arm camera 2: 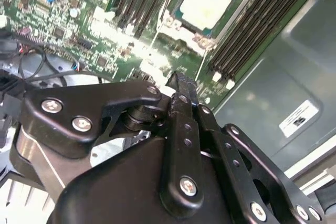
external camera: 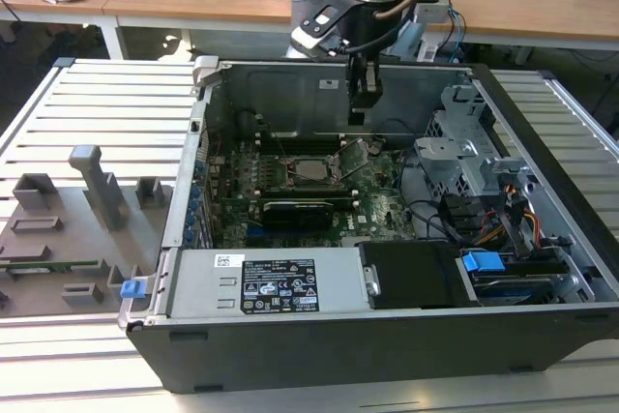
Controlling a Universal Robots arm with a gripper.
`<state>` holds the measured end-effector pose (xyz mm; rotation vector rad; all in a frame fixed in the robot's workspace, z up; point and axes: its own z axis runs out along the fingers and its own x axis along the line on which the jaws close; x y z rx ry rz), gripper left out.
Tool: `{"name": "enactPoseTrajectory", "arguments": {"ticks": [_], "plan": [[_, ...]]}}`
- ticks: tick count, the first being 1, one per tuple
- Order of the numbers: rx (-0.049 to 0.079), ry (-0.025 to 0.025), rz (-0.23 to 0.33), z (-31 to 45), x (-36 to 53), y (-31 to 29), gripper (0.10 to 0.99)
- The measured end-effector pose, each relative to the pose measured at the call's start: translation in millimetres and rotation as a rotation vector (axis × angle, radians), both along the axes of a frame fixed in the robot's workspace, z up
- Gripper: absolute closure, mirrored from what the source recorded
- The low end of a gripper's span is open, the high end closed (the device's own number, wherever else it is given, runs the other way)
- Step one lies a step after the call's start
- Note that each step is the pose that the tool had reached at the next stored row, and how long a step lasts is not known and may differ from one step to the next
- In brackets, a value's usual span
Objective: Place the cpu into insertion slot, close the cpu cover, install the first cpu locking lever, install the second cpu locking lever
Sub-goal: 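Close the cpu cover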
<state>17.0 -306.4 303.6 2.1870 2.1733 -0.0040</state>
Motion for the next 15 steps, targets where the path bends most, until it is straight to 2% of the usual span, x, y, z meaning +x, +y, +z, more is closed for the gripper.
{"name": "enactPoseTrajectory", "arguments": {"ticks": [1, 2, 15], "plan": [[0.0, 0.0001, 0.0, -0.1, 7.1, 0.0, 0.98], [0.0, 0.0002, 0.0, 0.0, 10.4, 0.0, 0.98], [-0.002, 0.0004, 0.0, 0.0, 47.6, 0.0, 0.98]]}}
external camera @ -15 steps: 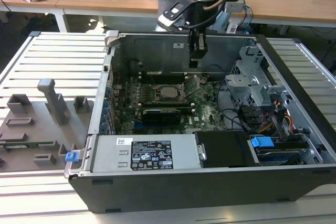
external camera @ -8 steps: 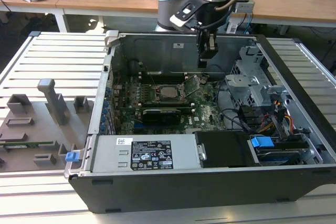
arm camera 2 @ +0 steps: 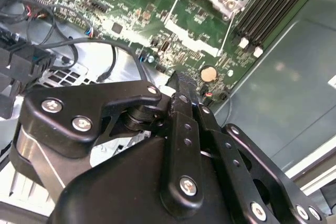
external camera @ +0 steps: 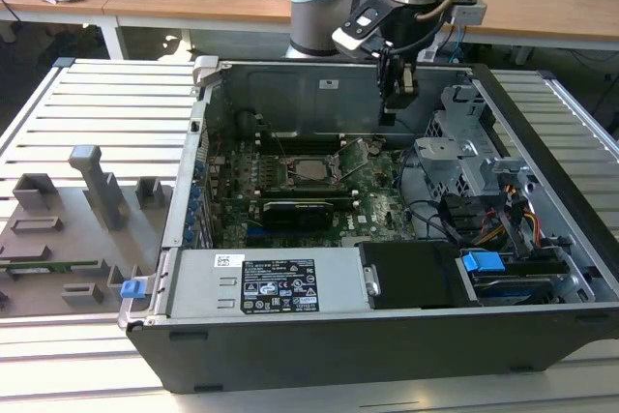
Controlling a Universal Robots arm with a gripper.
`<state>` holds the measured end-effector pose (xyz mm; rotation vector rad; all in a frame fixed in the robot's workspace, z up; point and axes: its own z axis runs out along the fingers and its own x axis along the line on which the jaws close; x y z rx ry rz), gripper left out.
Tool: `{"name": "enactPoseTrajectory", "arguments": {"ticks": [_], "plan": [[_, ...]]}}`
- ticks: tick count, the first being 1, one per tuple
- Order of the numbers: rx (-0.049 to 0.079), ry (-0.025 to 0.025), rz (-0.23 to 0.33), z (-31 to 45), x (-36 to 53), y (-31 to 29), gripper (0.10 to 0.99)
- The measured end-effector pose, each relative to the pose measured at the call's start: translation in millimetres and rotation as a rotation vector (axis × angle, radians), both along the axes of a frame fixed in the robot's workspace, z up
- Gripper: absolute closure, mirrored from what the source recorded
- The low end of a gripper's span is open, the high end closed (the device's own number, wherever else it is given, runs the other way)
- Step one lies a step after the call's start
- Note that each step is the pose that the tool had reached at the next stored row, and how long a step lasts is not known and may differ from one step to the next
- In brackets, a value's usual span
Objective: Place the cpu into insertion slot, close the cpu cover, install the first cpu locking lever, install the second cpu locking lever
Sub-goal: 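Close the cpu cover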
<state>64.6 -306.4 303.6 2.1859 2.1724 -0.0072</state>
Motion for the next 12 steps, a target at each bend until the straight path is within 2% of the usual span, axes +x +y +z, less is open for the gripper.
{"name": "enactPoseTrajectory", "arguments": {"ticks": [9, 12], "plan": [[0.0, -0.0001, 0.0, 0.0, 25.9, 0.1, 0.98], [0.0, 0.0001, 0.0, -0.1, 28.8, 0.1, 0.98]]}}
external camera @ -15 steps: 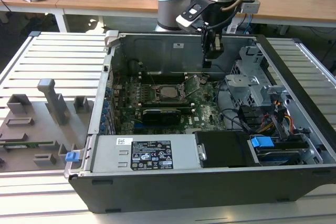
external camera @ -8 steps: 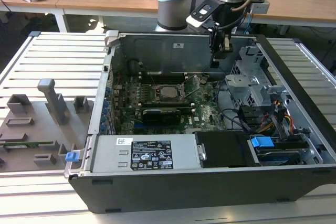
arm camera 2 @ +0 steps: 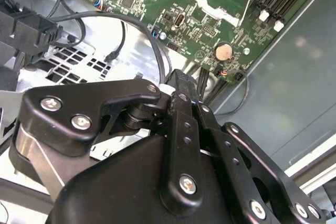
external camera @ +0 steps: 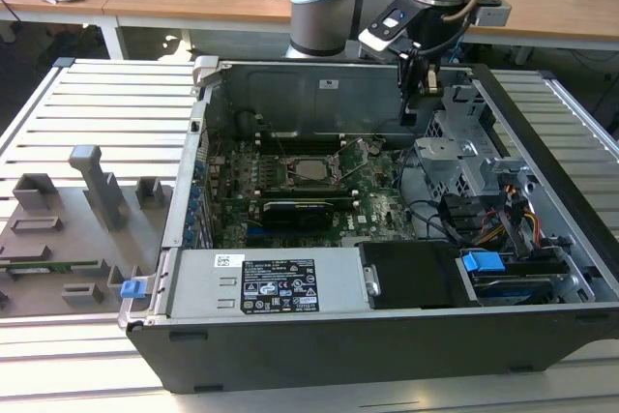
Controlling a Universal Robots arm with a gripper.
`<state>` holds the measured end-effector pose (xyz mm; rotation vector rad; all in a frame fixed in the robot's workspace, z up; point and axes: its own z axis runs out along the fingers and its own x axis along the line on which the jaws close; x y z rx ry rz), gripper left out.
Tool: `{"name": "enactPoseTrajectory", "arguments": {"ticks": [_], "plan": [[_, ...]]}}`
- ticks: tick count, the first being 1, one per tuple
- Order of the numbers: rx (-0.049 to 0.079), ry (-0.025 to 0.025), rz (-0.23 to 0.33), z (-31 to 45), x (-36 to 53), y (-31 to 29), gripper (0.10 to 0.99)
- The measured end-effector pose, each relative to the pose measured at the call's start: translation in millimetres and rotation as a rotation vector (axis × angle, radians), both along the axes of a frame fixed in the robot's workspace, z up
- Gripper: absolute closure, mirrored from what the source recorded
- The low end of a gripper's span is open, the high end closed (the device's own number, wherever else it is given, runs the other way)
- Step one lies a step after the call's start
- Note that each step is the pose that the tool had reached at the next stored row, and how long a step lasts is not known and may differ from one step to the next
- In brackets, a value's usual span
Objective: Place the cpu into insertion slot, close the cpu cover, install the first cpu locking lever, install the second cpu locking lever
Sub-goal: 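Close the cpu cover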
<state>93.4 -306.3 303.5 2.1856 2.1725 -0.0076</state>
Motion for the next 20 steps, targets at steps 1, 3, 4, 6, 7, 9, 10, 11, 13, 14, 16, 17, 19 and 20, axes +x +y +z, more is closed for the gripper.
{"name": "enactPoseTrajectory", "arguments": {"ticks": [1, 3, 4, 6, 7, 9, 10, 11, 13, 14, 16, 17, 19, 20], "plan": [[0.0, 0.0, 0.0, -1.0, -0.1, -0.1, 0.98], [0.0, -0.0001, 0.0, -4.7, -0.8, 0.0, 0.98], [0.0, 0.0023, 0.0, -6.5, -0.8, 0.0, 0.98], [-0.001, 0.0456, 0.0, -8.1, 3.1, 0.0, 0.98], [-0.001, 0.069, 0.0, -8.4, 4.8, 0.5, 0.98], [-0.001, 0.0701, 0.0, -8.8, 3.1, 0.4, 0.98], [-0.001, 0.0701, 0.0, -9.2, 1.1, 0.4, 0.98], [-0.001, 0.0701, 0.0, -9.6, -1.4, 0.5, 0.98], [-0.001, 0.0701, 0.0, -9.9, -5.3, 0.4, 0.98], [-0.001, 0.0701, 0.0, -10.2, -9.4, 0.4, 0.98], [-0.001, 0.0701, 0.0, -11.0, -13.6, 0.4, 0.98], [-0.001, 0.0701, 0.0, -12.1, -14.4, 0.4, 0.98], [-0.001, 0.07, 0.0, -16.3, -14.7, 0.4, 0.98], [-0.001, 0.07, 0.0, -17.1, -14.8, 0.4, 0.98]]}}
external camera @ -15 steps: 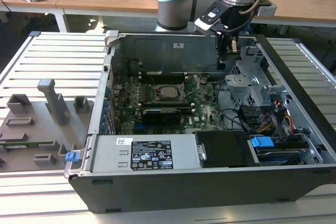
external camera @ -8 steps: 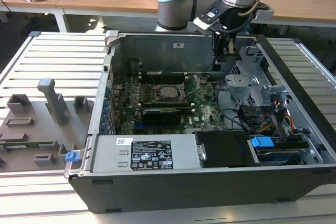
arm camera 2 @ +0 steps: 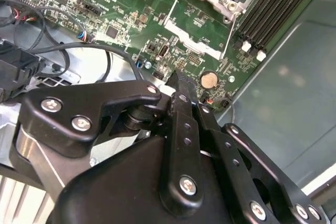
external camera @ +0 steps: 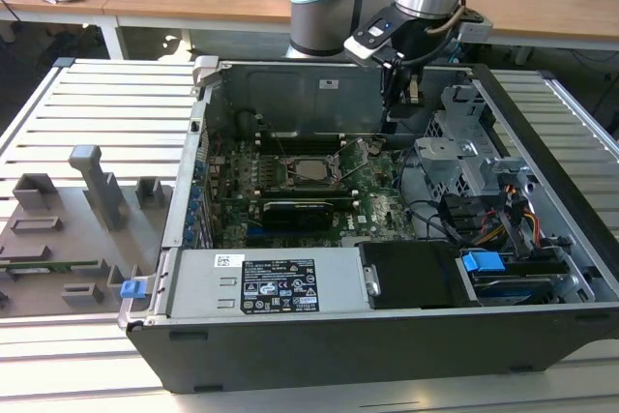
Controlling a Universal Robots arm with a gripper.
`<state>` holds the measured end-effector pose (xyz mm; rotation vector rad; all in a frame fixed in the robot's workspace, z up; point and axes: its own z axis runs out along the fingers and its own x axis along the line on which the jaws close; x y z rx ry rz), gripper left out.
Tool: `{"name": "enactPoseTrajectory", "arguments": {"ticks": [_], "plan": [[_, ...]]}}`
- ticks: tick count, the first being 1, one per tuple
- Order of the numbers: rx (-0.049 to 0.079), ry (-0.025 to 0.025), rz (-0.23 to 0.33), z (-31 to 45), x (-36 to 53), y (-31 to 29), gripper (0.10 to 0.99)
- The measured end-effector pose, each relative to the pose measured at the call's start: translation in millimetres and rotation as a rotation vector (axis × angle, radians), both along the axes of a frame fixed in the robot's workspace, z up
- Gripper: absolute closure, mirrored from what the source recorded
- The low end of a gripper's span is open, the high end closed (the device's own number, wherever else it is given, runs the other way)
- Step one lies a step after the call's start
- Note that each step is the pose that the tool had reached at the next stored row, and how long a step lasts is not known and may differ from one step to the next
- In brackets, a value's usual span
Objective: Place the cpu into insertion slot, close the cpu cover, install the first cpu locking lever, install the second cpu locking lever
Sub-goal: 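Close the cpu cover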
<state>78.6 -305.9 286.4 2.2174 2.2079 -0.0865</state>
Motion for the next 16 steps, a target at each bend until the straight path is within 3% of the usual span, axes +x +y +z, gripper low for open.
{"name": "enactPoseTrajectory", "arguments": {"ticks": [16], "plan": [[0.0, 0.0, 0.0, -20.4, 0.0, 0.0, 0.98]]}}
